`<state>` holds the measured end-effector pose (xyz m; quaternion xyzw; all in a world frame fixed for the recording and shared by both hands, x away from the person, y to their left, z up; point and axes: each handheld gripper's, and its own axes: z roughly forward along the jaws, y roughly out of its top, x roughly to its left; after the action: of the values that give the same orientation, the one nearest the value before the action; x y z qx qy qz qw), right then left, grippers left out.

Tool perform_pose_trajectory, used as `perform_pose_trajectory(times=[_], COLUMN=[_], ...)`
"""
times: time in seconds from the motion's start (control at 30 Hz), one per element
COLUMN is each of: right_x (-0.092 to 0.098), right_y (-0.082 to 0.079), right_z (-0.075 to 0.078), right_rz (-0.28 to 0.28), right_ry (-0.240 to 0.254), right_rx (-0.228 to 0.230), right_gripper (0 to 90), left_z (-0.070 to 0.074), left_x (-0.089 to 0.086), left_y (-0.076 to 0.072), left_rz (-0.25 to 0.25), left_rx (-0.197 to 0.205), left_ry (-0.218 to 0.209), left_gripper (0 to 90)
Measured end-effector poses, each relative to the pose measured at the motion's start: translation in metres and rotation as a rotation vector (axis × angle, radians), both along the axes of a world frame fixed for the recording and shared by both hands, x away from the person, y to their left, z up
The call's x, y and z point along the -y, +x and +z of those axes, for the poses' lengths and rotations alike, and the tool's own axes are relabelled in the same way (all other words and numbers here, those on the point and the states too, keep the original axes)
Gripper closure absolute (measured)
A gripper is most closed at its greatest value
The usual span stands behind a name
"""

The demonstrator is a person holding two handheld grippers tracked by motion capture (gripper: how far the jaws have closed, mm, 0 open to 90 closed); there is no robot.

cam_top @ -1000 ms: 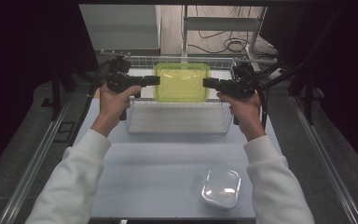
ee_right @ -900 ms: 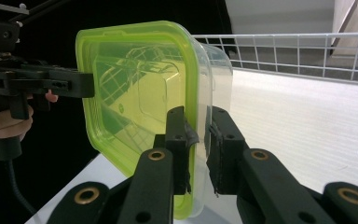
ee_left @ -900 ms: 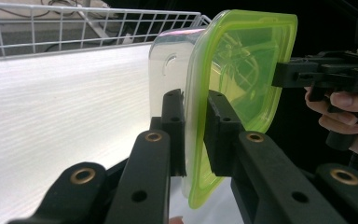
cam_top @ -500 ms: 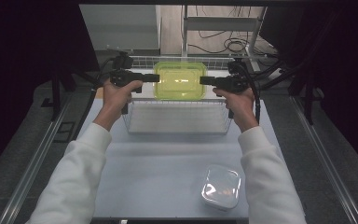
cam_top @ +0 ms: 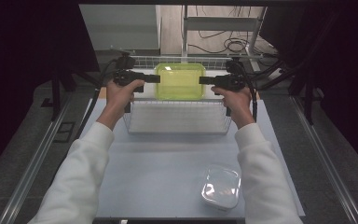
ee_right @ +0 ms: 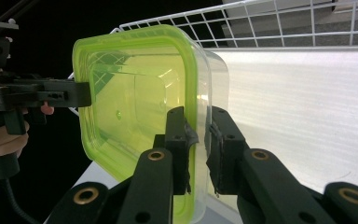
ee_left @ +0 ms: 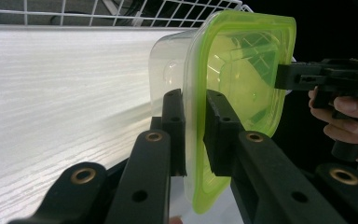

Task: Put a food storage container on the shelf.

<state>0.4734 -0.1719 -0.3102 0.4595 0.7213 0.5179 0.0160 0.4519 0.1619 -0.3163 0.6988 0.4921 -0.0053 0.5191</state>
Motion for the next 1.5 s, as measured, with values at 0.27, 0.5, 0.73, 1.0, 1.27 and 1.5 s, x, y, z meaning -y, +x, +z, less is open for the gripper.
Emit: perform_pose_trajectory(times=[0.27, 0.5, 0.73, 1.0, 1.27, 1.5], right_x=[-0.003, -0.004, -0.008, -0.009, -0.005, 0.008], right_y=[0.014, 0.028, 0.037, 0.034, 0.012, -0.016], right_z=[-0.003, -0.012, -0.023, -0.023, -0.003, 0.012], right_rz=[-0.034, -0.086, -0.158, -0.197, -0.205, -0.098], right_ry=[0.053, 0.114, 0.176, 0.18, 0.196, 0.025], right_rx=[-0.045, -0.091, -0.153, -0.116, -0.03, 0.049], right_gripper=[77.9, 75.1, 71.5, 55.0, 37.5, 34.9], left_z=[-0.004, -0.014, -0.025, -0.02, 0.004, 0.013], left_x=[-0.007, -0.01, -0.01, -0.009, -0.016, -0.023], left_y=[0.019, 0.039, 0.051, 0.045, 0.016, -0.02], left_rz=[0.032, 0.055, 0.07, 0.12, 0.098, 0.039], left_rx=[-0.067, -0.132, -0.153, -0.04, 0.127, 0.166], left_ry=[-0.075, -0.147, -0.171, -0.096, 0.003, 0.132], left_gripper=[79.1, 76.4, 71.4, 50.3, 33.3, 32.2])
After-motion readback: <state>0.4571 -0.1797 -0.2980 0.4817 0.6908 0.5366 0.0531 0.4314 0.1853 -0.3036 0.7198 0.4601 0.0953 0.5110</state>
